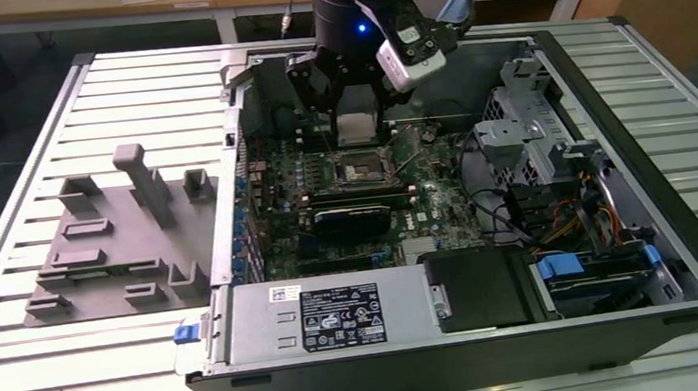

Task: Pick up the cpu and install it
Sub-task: 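Pick up the cpu and move it towards the insertion slot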

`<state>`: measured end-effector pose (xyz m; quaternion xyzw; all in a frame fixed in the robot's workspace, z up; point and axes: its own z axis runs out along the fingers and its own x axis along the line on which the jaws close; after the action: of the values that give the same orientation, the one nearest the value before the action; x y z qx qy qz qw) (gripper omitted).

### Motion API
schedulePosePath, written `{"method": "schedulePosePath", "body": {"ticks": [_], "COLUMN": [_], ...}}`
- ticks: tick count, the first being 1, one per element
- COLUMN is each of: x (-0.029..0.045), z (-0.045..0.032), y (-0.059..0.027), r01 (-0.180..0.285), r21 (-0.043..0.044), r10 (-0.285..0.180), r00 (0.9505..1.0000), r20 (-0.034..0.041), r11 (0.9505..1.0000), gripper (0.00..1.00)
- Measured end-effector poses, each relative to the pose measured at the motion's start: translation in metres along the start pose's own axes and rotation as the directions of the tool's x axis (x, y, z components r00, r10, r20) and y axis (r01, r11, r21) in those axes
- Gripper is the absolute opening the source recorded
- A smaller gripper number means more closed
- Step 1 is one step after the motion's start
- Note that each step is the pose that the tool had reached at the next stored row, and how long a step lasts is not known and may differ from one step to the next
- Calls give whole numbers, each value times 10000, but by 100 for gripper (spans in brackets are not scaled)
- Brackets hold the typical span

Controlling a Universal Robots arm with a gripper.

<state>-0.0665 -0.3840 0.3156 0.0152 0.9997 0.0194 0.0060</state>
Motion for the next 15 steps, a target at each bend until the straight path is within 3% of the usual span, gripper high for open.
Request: {"method": "schedulePosePath", "body": {"ticks": [15], "x": [-113], "z": [152], "y": [114], "r01": [-4], "r21": [15], "r10": [4], "r00": [10000], "r20": [-65], "r11": [10000], "gripper": [54]}}
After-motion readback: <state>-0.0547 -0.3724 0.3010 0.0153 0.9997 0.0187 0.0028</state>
